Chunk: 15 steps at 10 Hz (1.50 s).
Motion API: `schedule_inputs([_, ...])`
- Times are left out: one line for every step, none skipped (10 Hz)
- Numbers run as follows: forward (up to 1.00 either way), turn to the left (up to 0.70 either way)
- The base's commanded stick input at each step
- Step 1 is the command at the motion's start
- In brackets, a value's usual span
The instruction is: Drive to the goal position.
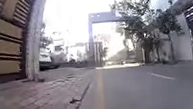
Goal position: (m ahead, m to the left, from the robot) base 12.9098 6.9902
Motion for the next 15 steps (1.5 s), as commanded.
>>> schedule_inputs([1.00, 0.00])
schedule_inputs([1.00, 0.00])
schedule_inputs([1.00, 0.00])
schedule_inputs([1.00, 0.00])
schedule_inputs([1.00, 0.00])
schedule_inputs([1.00, 0.00])
schedule_inputs([1.00, -0.40])
schedule_inputs([1.00, -0.40])
schedule_inputs([1.00, -0.40])
schedule_inputs([1.00, -0.40])
schedule_inputs([1.00, -0.40])
schedule_inputs([1.00, -0.40])
schedule_inputs([1.00, -0.40])
schedule_inputs([1.00, -0.40])
schedule_inputs([1.00, -0.40])
